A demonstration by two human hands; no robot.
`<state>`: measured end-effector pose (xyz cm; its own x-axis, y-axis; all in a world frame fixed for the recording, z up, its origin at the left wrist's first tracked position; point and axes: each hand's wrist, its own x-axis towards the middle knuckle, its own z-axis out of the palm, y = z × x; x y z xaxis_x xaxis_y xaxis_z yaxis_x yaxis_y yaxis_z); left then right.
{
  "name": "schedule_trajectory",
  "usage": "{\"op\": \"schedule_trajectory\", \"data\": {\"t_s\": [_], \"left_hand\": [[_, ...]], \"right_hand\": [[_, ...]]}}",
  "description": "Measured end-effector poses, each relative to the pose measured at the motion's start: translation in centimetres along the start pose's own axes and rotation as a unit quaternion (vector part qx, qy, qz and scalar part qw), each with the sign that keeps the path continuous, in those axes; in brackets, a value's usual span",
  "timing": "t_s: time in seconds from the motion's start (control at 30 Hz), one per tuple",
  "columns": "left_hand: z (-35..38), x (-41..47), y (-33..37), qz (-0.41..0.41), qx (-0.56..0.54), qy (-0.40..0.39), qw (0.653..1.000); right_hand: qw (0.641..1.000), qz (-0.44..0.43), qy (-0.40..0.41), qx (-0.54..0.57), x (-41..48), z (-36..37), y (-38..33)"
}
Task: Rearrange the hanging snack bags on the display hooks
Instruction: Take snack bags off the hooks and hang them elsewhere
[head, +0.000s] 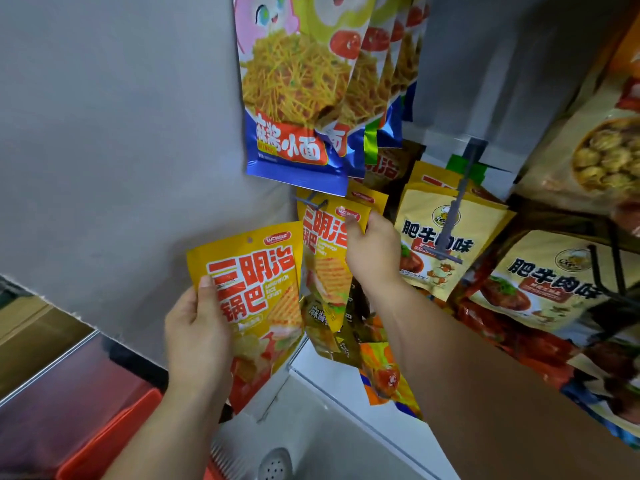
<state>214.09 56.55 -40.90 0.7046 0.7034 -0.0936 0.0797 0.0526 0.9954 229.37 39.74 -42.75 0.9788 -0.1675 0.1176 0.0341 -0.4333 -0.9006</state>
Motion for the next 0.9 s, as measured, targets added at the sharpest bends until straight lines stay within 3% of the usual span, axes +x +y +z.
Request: {"op": "schedule_trajectory", "data": {"t_s": [0.2, 0.27, 0.33, 0.4, 0.47, 0.57, 0.67, 0.83, 0.9], "left_hand": [[0.5, -1.2, 0.2, -0.010, -0.022, -0.016, 1.000], [0.5, -1.0, -0.3, -0.012, -0.020, -0.021, 1.000], [0.7, -0.2, -1.1, -0.015, -0.020, -0.022, 0.999], [1.2, 0.7, -1.9, -0.017, -0.017, -0.020, 1.000], [1.7, 1.6, -2.7, -0.017, -0.016, -0.018, 1.000], [2.3, 3.0, -3.5, -0.004, -0.022, -0.008, 1.000], [2.7, 3.9, -4.0, 0.011, -0.031, -0.003, 0.999], [3.2, 4.5, -4.1, 0.011, -0.036, -0.022, 0.999], [3.3, 4.6, -3.9, 0.013, -0.035, -0.028, 0.999]], "right_hand": [[0.997, -0.040, 0.049, -0.037, -1.9, -0.9, 1.1], [0.989, -0.098, 0.075, -0.079, -3.6, -1.0, 2.3], [0.943, -0.243, 0.087, -0.208, -4.6, -0.9, 3.7], [0.864, -0.376, 0.008, -0.336, -4.4, -0.4, 4.9], [0.779, -0.428, -0.083, -0.451, -3.2, 0.4, 5.4], [0.731, -0.437, -0.083, -0.517, -0.4, 1.4, 5.7], [0.720, -0.430, -0.037, -0.544, 1.7, 2.0, 6.0], [0.699, -0.381, -0.035, -0.605, 3.0, 2.3, 6.1], [0.707, -0.348, -0.038, -0.614, 3.6, 2.2, 5.6]]}}
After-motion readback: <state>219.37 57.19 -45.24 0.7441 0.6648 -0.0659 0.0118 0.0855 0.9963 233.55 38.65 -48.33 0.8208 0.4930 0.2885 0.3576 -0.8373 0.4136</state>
